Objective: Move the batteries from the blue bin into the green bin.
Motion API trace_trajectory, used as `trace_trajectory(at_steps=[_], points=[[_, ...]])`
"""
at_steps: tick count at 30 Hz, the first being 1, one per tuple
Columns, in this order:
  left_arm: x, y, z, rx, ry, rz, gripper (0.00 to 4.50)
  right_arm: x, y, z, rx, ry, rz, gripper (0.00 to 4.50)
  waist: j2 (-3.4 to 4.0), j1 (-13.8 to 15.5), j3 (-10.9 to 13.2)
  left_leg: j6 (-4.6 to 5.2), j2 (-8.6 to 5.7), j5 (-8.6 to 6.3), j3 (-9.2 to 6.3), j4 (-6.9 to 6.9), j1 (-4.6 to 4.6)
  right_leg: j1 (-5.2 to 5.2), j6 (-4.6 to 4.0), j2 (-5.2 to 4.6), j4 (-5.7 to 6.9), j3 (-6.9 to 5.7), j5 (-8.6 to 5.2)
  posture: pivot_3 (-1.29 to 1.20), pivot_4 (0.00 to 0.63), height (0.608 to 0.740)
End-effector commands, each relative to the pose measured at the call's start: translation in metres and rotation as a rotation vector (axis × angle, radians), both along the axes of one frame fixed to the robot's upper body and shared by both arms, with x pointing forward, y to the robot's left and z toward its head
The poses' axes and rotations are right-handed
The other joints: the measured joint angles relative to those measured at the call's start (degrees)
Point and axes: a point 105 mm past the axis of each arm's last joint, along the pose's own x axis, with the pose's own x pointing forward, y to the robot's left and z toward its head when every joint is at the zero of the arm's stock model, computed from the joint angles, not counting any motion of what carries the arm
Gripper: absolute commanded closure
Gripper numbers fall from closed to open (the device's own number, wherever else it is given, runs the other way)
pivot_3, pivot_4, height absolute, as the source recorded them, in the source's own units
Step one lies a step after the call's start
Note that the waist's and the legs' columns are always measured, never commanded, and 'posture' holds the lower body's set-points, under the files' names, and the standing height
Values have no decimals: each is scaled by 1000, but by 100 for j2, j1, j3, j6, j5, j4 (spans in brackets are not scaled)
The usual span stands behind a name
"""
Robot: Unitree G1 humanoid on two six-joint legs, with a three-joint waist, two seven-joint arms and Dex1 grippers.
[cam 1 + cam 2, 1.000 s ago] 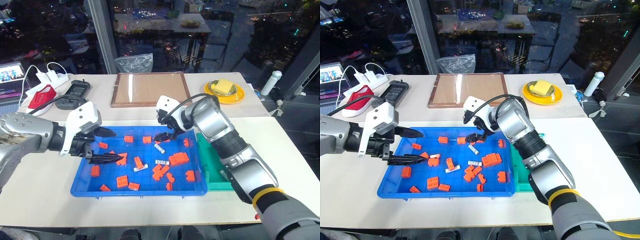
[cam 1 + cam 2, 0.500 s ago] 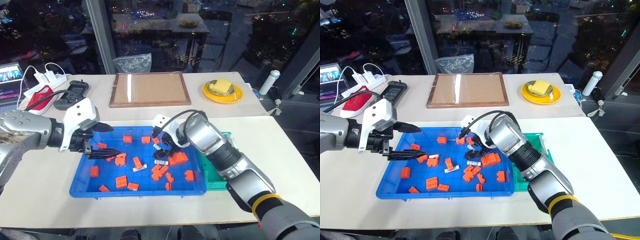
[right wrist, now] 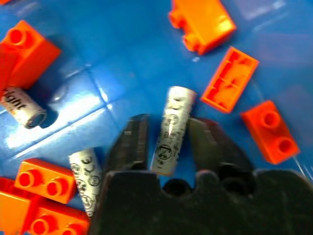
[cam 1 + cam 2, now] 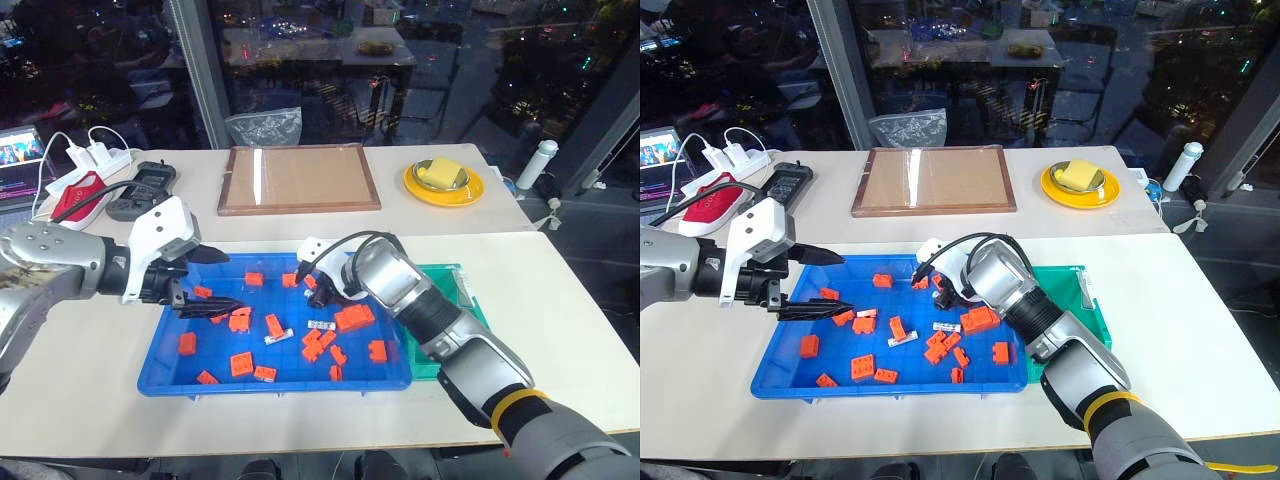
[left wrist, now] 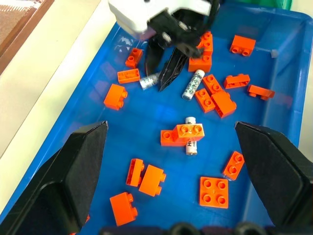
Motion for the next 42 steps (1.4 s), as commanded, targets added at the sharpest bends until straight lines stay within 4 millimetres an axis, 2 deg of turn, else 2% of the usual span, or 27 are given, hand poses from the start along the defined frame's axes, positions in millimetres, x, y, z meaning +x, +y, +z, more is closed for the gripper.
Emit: trace_trajectory(at_steps=[1, 3, 6, 7, 9, 10, 12, 14, 16, 20, 23, 26, 29, 32, 38, 40, 42], points=[[0, -1, 10, 1, -53, -3, 0, -9, -5, 22, 25, -12, 61, 4243, 0, 12, 0, 0, -1, 0, 0, 0, -2, -1, 0, 0, 0, 0, 0, 0, 150, 740], [0, -1, 9, -4, -52, -3, 0, -14, -5, 41, 90, -9, 78, 4243, 0, 19, 0, 0, -2, 0, -1, 2, -5, 0, 0, -3, 0, -1, 0, 0, 150, 740], [2, -4, 8, -8, -56, -11, 0, -27, 0, 90, 290, 0, 139, 4243, 0, 2, 1, 0, -2, 0, -1, 1, -5, 0, 0, -2, -1, -1, 0, 0, 150, 740], [3, -8, 11, -27, -58, -22, 0, -28, -4, 112, 363, -6, 139, 4243, 0, -7, 1, 0, 0, 0, -1, 1, -2, -1, 0, 0, 0, 0, 0, 0, 150, 740], [4, -13, 14, -50, -61, -40, 0, -28, -16, 140, 445, -44, 138, 4243, 0, 12, 1, 0, 2, 0, -3, 0, -3, -2, 0, 3, 0, -1, 0, 0, 150, 740], [4, -15, 15, -54, -62, -47, 0, -28, -23, 148, 465, -68, 139, 4243, -1, 20, 1, 0, 2, 0, -5, -1, -2, -1, 0, 3, -1, -3, 0, 0, 150, 740], [7, -20, 16, -71, -76, -66, 0, -35, -44, 167, 444, -242, 219, 4243, -5, 88, -2, 1, 0, 0, -4, -1, -1, 7, 0, -1, -3, -4, 0, 0, 150, 740], [18, -25, 18, -96, -105, -55, 0, -56, -76, 165, 312, -363, 328, 4243, -8, 197, -4, 3, -6, -2, -4, 1, -5, 13, 2, -9, -19, -7, -1, 0, 150, 740], [21, -29, 18, -108, -110, -64, 0, -65, -92, 160, 252, -357, 334, 4243, -10, 249, -3, 1, -16, -3, -5, 6, -17, 15, 8, -16, -41, -6, -4, 0, 150, 740], [25, -39, 17, -120, -105, -106, 0, -66, -129, 156, 167, -347, 192, 4243, -9, 143, -2, 2, -13, -5, 4, 14, -16, 3, 6, -13, -36, 2, -3, 0, 150, 740], [30, -43, 16, -124, -104, -126, 0, -69, -158, 143, 96, -345, 102, 4243, -9, 153, -2, 3, -9, -5, 2, 11, -6, 10, 6, -8, -33, 1, -4, 0, 150, 740], [35, -48, 14, -109, -120, -146, 0, -70, -181, 115, 10, -243, -3, 4243, -9, 133, -2, 3, -12, -5, 9, 15, -5, 11, 6, -11, -35, 8, -4, 0, 150, 740], [38, -49, 13, -107, -121, -159, 0, -69, -190, 93, -42, -186, -29, 4243, -9, 130, -2, 3, -11, -5, 9, 16, -4, 10, 6, -9, -35, 8, -4, 0, 150, 740], [39, -50, 13, -108, -120, -166, 0, -58, -195, 78, -47, -184, -61, 4243, -9, 129, -2, 3, -11, -5, 8, 17, -5, 9, 6, -9, -34, 8, -4, 0, 150, 740], [35, -50, 14, -111, -101, -180, 0, -48, -196, 68, -36, -158, -73, 4243, -9, 157, -2, 2, -12, -4, 8, 20, -9, 9, 6, -11, -35, 9, -4, 0, 150, 740], [27, -53, 16, -127, -80, -211, 0, -44, -199, 64, -57, -154, -84, 3236, -9, 153, -2, 2, -12, -4, 8, 21, -10, 9, 6, -12, -35, 8, -4, 0, 150, 740], [23, -55, 19, -147, -70, -229, 0, -41, -202, 62, -74, -157, -93, 2782, -9, 153, -2, 2, -12, -4, 8, 21, -9, 9, 6, -12, -35, 8, -4, 0, 150, 740]])
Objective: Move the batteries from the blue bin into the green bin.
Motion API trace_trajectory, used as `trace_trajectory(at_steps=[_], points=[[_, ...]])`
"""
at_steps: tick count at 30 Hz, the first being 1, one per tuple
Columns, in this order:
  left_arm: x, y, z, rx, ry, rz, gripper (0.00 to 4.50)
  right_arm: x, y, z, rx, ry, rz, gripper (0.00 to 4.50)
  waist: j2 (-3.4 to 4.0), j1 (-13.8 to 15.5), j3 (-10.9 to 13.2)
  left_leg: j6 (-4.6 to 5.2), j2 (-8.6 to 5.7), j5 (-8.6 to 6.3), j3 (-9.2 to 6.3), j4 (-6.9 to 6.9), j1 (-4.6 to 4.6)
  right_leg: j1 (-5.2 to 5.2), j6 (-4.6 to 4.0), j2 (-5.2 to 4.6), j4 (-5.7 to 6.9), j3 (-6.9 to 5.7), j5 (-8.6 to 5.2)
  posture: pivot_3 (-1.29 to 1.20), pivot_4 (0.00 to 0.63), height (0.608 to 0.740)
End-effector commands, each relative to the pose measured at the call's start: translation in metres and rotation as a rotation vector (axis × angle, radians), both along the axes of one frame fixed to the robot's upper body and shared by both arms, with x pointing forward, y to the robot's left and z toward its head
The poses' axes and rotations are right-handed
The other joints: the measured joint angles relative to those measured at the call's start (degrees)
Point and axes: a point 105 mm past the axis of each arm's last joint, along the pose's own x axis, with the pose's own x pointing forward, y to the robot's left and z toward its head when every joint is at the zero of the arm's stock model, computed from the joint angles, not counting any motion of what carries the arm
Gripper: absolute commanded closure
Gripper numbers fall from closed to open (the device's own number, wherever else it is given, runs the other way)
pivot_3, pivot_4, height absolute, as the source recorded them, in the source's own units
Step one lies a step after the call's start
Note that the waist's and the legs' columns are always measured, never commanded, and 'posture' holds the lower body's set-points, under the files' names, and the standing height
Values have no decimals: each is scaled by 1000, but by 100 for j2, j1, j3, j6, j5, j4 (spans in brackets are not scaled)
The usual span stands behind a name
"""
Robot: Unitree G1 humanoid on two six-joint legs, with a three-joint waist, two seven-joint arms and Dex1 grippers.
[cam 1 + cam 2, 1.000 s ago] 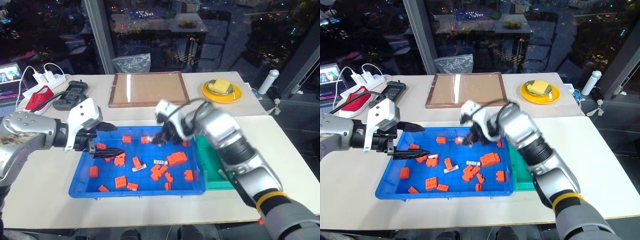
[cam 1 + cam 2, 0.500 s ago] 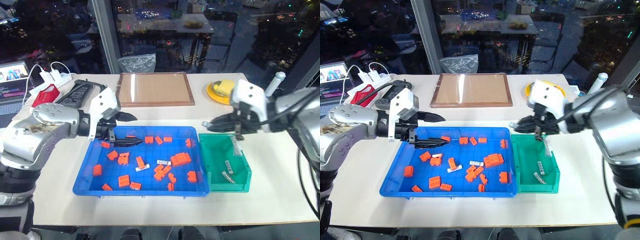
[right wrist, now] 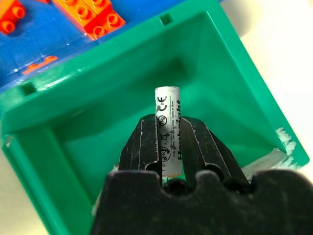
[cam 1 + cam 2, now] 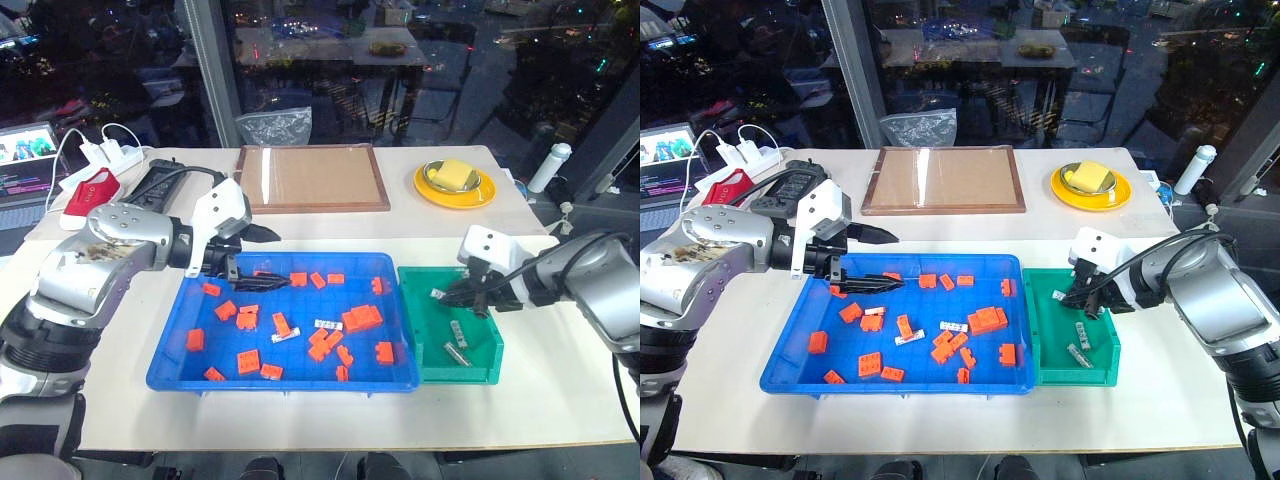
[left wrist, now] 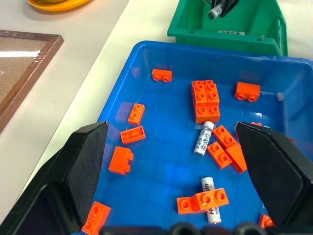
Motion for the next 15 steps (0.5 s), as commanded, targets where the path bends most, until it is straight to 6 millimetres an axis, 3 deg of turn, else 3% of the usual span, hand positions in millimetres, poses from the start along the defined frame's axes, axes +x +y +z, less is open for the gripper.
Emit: trace_trajectory(at_steps=[1, 8, 10, 12, 15], points=[[-13, -4, 20, -42, -29, -52, 0, 7, -3, 8, -33, -53, -2, 2477, 0, 3, 0, 0, 1, 0, -1, 0, 0, 0, 0, 1, 0, -1, 0, 0, 150, 740], [-16, 0, 31, -88, -40, -45, 0, 8, -4, 16, -20, -52, -6, 81, 0, -3, 0, 0, 0, 0, -1, 0, 1, 0, 0, 0, 0, 0, 0, 0, 150, 740], [-16, 6, 35, -98, -49, -36, 0, 7, -5, 20, -31, -59, 3, 81, 0, -3, 0, 0, 0, 0, -2, 0, 1, 0, 0, 1, 1, -1, 0, 0, 150, 740], [-19, 12, 45, -133, -63, -29, 0, 9, 3, 39, -1, -110, 38, 81, 1, -14, 0, 0, 0, 0, -1, 0, 1, 0, 0, 0, 0, -1, 0, 0, 150, 740], [-22, 21, 49, -146, -66, -5, 0, 11, 28, 66, 96, -173, 118, 81, 5, -24, 1, 0, 1, 0, 0, 0, 4, -2, 0, 1, 1, 0, 0, 0, 150, 740]])
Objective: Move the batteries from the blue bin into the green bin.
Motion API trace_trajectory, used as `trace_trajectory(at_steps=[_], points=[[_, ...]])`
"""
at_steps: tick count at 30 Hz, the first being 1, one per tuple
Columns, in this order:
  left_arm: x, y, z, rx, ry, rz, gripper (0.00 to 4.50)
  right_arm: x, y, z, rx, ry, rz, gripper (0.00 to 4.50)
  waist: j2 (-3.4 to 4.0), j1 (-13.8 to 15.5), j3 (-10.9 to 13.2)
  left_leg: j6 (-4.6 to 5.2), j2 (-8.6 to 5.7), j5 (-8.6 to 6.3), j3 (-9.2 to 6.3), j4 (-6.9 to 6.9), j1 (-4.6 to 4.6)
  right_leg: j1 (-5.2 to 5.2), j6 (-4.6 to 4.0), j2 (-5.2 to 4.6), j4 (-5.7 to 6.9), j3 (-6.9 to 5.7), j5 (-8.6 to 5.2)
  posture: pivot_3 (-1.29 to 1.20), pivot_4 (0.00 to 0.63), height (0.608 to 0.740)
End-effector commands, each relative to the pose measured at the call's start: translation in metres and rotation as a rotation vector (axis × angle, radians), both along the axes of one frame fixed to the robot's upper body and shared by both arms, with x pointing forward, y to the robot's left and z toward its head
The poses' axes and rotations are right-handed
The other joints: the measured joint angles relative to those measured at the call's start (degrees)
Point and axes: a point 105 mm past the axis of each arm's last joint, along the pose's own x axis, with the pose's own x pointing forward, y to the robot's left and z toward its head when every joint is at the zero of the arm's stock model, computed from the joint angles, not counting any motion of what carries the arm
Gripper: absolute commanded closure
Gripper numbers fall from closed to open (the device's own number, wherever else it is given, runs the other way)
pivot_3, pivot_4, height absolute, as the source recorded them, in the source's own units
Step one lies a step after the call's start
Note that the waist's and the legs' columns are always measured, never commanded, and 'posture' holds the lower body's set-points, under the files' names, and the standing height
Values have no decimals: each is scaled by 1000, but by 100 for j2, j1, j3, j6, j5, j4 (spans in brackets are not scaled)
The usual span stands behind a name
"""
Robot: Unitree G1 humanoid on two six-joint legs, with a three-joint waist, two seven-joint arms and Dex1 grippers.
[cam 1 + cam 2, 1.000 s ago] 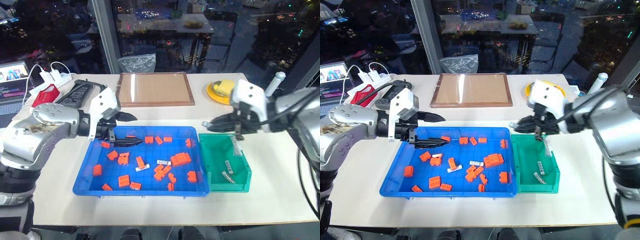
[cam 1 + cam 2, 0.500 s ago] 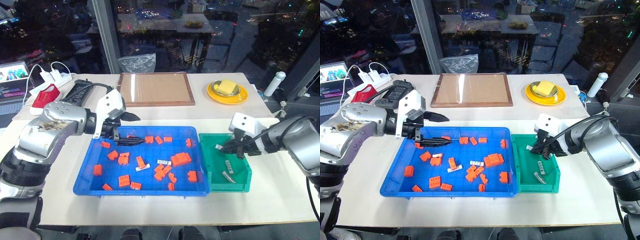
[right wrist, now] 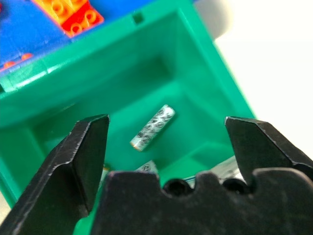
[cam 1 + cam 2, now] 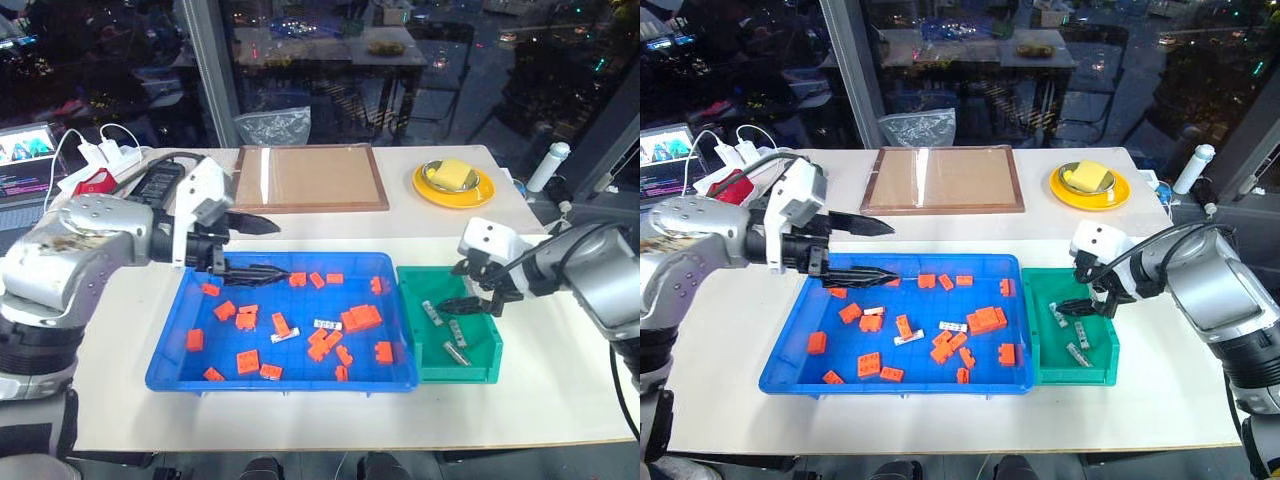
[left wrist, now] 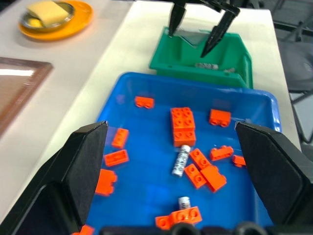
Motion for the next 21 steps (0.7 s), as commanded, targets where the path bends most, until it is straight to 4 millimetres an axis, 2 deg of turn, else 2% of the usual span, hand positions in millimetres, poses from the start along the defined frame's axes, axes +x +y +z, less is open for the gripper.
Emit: trace_trajectory(at_steps=[1, 3, 5, 11, 14, 17, 21], points=[[-8, 17, 10, 8, -21, 29, 0, -1, 36, 44, 138, -94, 125, 81, 1, -23, -1, 0, 0, 0, -1, -1, 3, 2, 0, 0, 3, 0, 0, 0, 150, 740], [-12, 33, 3, 64, 4, 63, 0, -3, 58, 41, 148, -61, 206, 81, 1, -84, -1, 0, 8, 0, 0, -4, 6, 2, 0, 7, 2, 0, 0, 0, 150, 740], [-17, 44, 0, 94, 28, 87, 0, 5, 76, 28, 121, -37, 230, 81, 1, -115, -1, 0, 17, 0, 0, -7, 13, 2, 0, 15, 9, -2, 0, 0, 150, 740], [-29, 65, -11, 177, 86, 132, 0, 6, 138, -9, 64, 21, 381, 81, -1, -109, 1, 0, 19, 0, 0, -7, 2, -6, -1, 15, 12, -6, 0, 0, 150, 740], [-29, 76, -15, 213, 84, 180, 0, 3, 154, -23, 49, 46, 421, 81, 0, -73, 2, 0, 18, 0, -1, -6, 1, -8, -1, 14, 14, -7, 0, 0, 150, 740], [-34, 74, -13, 205, 90, 170, 0, 7, 166, -32, 67, 55, 423, 81, -1, -41, 2, 0, 16, 0, -2, -6, 0, -7, -2, 12, 24, -9, 1, 0, 150, 740], [-36, 73, -14, 224, 79, 166, 0, 8, 167, -49, 39, 73, 413, 81, -1, 5, 2, 0, 17, 0, -1, -6, 0, -7, -2, 13, 26, -10, 1, 0, 150, 740]])
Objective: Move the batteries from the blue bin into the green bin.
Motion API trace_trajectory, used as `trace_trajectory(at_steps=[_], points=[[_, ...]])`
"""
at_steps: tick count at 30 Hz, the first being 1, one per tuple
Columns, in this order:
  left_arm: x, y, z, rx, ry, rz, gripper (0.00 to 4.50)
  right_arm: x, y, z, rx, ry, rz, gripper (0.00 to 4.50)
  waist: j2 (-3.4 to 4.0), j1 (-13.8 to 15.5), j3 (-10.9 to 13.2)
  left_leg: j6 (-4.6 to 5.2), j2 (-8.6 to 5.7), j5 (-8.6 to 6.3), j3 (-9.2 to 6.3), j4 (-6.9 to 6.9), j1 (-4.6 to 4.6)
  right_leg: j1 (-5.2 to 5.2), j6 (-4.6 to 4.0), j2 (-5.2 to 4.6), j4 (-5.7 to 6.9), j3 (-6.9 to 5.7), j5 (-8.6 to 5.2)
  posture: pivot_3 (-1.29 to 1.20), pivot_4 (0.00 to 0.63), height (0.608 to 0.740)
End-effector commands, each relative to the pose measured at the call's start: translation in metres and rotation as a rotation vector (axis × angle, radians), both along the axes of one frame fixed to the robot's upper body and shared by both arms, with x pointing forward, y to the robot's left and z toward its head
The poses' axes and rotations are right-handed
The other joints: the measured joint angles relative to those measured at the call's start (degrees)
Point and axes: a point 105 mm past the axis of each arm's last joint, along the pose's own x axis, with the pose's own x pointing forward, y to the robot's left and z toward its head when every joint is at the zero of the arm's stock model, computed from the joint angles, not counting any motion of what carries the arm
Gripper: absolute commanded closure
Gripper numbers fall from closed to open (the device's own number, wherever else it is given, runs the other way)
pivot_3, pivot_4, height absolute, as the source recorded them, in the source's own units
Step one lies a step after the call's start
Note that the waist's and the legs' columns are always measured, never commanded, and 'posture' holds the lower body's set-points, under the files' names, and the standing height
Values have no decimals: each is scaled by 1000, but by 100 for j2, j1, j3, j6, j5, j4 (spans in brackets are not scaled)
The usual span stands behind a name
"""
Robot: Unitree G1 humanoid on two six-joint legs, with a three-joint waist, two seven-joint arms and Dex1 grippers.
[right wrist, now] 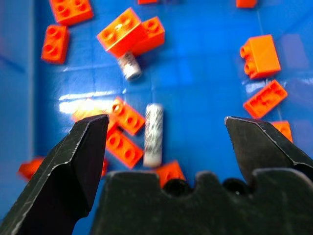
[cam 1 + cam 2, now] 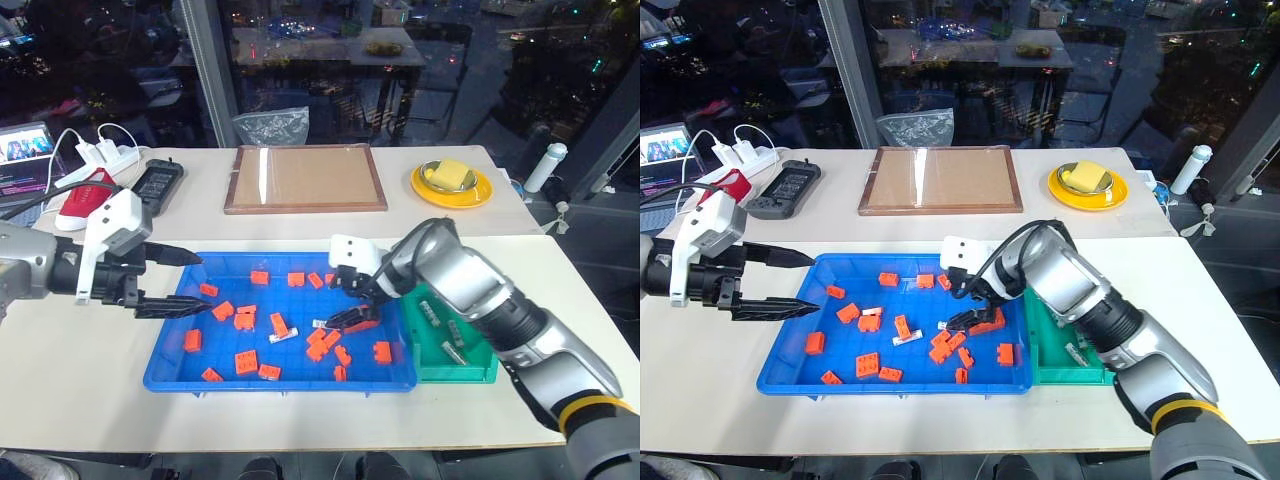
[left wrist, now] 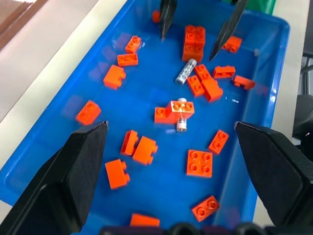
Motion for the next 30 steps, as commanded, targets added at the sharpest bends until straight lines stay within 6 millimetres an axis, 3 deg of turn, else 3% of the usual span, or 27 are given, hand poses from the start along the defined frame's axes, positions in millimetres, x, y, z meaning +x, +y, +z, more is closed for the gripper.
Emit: trace_trajectory(at_steps=[1, 10, 13, 20, 23, 28, 30], points=[[-4, -2, 11, 24, -59, -12, 0, 0, 1, -3, -14, -30, 16, 81, 0, 21, 0, 0, -1, 0, 1, 0, 0, 0, 0, -1, 0, 0, 0, 0, 150, 740], [-4, -4, 9, 38, -56, -33, 0, 9, 4, -20, -32, -46, -16, 81, 0, -9, 0, 0, 10, 0, 3, -1, 6, -3, 0, 11, -2, 0, 0, 0, 150, 740], [-4, -4, 7, 47, -53, -34, 0, 12, 5, -26, -34, -51, -33, 735, 0, -9, 0, 0, 10, 0, 3, -1, 6, -3, 0, 12, -2, 0, 0, 0, 150, 740], [0, -7, 5, 13, -74, -28, 0, 8, 3, -34, -53, -40, -13, 3083, 0, 2, 0, 0, 11, 0, 3, -1, 5, -3, -1, 12, -2, 0, 0, 0, 150, 740], [3, -4, 1, -42, -59, 3, 0, 7, 2, -36, -62, -34, -5, 3083, 0, 0, 0, 0, 11, 0, 3, -1, 6, -2, -1, 13, -1, 0, 0, 0, 150, 740], [8, 5, -13, -137, -70, 55, 0, 5, 3, -40, -63, -20, -6, 4259, 1, -12, -1, 0, 15, 0, 5, -1, 11, -1, -1, 15, 0, 0, 1, 0, 150, 740], [9, 5, -13, -158, -89, 62, 0, 5, 3, -39, -59, -22, -6, 4252, 0, -8, -1, 0, 17, 0, 3, -1, 11, -2, -2, 17, 0, -1, 1, 0, 150, 740]])
